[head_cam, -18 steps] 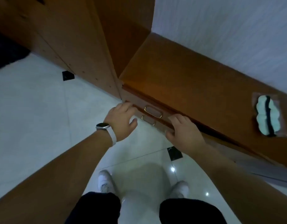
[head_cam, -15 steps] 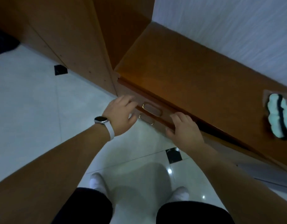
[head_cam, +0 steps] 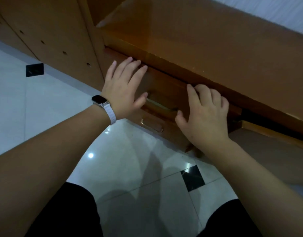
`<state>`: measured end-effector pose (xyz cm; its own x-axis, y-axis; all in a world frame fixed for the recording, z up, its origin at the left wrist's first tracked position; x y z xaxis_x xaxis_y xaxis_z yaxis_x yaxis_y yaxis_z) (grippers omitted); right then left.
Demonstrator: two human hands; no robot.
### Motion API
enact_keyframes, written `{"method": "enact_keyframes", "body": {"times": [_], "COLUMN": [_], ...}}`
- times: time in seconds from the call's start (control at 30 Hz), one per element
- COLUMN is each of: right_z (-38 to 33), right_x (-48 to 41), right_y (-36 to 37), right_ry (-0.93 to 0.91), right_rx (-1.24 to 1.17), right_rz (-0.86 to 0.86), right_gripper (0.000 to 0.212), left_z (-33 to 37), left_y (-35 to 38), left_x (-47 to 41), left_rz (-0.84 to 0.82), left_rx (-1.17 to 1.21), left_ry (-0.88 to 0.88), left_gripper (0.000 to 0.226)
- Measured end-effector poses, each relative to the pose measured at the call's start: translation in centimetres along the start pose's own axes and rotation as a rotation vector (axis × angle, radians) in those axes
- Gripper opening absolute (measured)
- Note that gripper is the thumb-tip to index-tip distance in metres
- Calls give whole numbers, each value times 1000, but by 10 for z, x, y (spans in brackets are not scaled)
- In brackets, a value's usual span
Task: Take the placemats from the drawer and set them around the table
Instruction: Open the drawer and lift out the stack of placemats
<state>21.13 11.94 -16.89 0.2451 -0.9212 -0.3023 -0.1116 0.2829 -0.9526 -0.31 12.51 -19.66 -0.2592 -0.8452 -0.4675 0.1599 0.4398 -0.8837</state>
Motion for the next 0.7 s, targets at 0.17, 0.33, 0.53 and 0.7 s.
{"method": "enact_keyframes", "body": {"times": [0.17, 0.33, 0.53, 0.7], "right_z": [-1, 2, 1, 0], "right_x": [3, 8, 12, 13], "right_y": [6, 4, 0, -9], "right_ry": [27, 33, 13, -14], "right_rx": [-24, -99, -101, -135], "right_rz": [60, 114, 92, 40], "right_gripper": [62, 56, 55, 49], "left_z": [0, -2, 1, 8], "left_y": [-1, 0, -1, -6], "left_x": [2, 3, 6, 8], "left_rz": [53, 65, 62, 10], "left_rx": [-24, -108, -103, -51], "left_ry": [0, 57, 71, 5], "left_gripper": [65, 64, 62, 66]}}
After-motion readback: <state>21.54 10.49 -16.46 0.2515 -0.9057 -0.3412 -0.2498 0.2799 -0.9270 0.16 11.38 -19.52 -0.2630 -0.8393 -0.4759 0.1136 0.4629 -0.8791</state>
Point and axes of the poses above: each hand's wrist, its own x-axis away from the middle knuckle, its own y-axis out of the palm, z = x × y, the point moved 5 cm from there along -x, towards the middle knuckle, and after that the axes turned 10 degrees about y, right-handed, at the moved point
